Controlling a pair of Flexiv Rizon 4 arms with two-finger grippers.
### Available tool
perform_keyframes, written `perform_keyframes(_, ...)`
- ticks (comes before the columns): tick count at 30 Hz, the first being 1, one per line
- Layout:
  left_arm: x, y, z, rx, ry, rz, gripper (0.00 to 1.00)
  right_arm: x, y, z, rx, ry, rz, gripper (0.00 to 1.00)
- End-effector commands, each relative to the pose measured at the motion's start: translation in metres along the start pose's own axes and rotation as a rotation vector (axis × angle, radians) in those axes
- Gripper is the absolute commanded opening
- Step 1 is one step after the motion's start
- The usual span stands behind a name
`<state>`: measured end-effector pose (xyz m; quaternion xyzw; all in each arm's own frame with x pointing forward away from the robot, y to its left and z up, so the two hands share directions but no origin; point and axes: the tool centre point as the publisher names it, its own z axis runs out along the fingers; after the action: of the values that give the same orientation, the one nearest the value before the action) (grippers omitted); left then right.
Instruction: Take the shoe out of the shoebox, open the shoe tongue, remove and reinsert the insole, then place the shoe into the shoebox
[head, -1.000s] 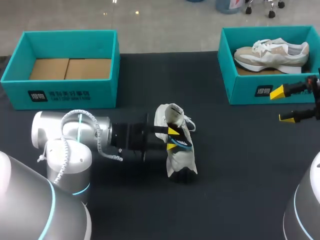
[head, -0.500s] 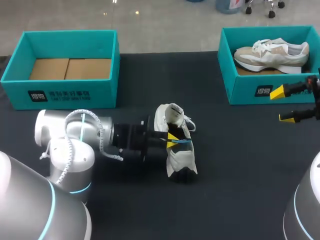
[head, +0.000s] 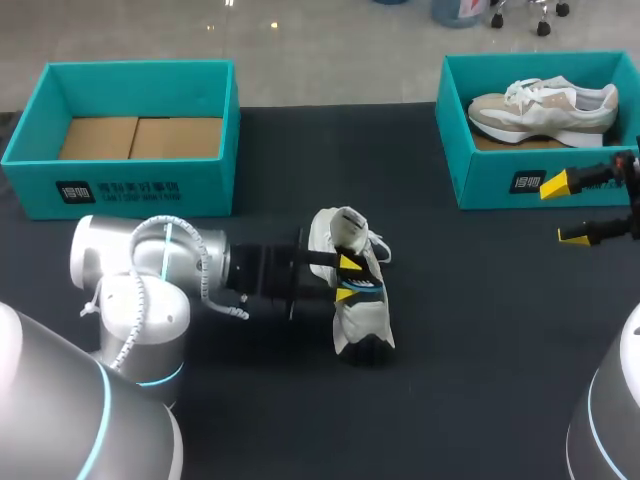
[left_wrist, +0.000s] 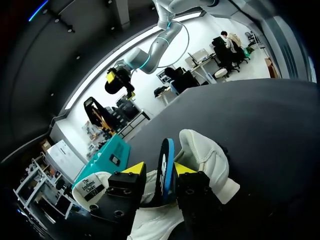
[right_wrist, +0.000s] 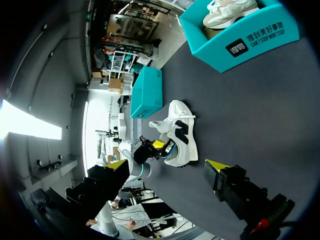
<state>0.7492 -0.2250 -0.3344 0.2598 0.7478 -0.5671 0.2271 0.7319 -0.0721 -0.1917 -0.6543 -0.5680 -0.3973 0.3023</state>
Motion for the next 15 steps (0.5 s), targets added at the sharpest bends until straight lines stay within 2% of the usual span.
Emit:
perform_keyframes(1,0.006,-0.008,-0.011,-0.008,-0.004,0.002,0.30,0.000,-0.001,0.000,-0.001,-0.003,0.001,1.00)
perform_keyframes(4,0.008,-0.008,-0.012,-0.009,-0.002,-0.003,0.22,0.000,-0.001,0.000,-0.001,-0.003,0.001,1.00)
perform_keyframes(7,0.010,-0.006,-0.009,-0.010,0.003,-0.012,0.04,0.000,-0.001,0.000,-0.001,-0.003,0.001,1.00)
perform_keyframes(8,0.011,-0.004,-0.008,-0.011,0.005,-0.016,0.01,0.000,-0.001,0.000,-0.001,-0.003,0.001,1.00)
perform_keyframes(15,0.013,0.006,0.003,-0.013,0.024,-0.038,0.00,0.000,-0.001,0.000,-0.001,-0.003,0.001,1.00)
